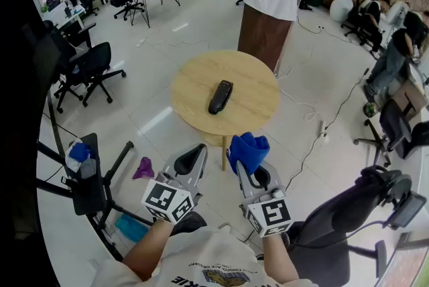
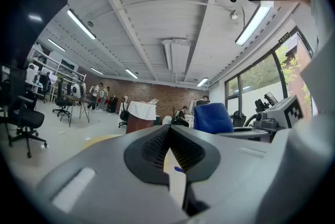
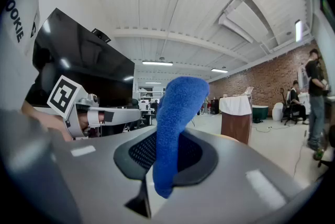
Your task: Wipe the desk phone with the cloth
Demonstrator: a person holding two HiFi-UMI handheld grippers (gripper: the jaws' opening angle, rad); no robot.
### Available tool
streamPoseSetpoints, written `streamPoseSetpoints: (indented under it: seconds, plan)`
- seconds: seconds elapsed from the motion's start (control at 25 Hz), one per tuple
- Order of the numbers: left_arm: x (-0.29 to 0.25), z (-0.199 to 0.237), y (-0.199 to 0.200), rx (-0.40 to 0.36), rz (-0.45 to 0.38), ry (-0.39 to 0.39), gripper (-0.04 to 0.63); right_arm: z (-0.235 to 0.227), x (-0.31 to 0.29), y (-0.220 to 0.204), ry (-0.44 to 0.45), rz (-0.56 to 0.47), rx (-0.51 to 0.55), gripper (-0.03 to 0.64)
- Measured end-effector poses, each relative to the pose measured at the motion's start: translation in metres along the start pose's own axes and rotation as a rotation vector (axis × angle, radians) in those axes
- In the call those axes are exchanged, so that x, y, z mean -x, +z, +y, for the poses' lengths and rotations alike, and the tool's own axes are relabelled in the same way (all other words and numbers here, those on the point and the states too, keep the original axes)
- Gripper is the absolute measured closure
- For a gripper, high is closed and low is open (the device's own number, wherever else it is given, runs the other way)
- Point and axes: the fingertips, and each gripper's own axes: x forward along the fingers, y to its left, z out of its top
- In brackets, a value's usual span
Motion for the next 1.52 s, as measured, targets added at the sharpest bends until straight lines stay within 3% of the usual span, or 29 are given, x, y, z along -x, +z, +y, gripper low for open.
streamPoseSetpoints:
  seconds: [0.36, 0.76, 1.24, 1.52]
  plan:
    - [-0.035, 0.012, -0.017, 0.005, 0.018, 0.003, 0.595, -0.031, -0.022, -0.014, -0.006, 0.012, -0.02, 0.558]
    - [-0.106, 0.079, -0.033, 0.051, 0.045, -0.015, 0.595, -0.061, -0.11, -0.024, 0.004, 0.047, 0.002, 0.558]
    - [-0.202, 0.168, -0.034, 0.087, 0.085, -0.071, 0.595, -0.127, -0.225, -0.007, -0.068, 0.106, 0.006, 0.558]
    - [-0.243, 0.188, -0.045, 0.101, 0.133, -0.115, 0.588, -0.157, -0.254, 0.006, -0.132, 0.098, 0.032, 0.558]
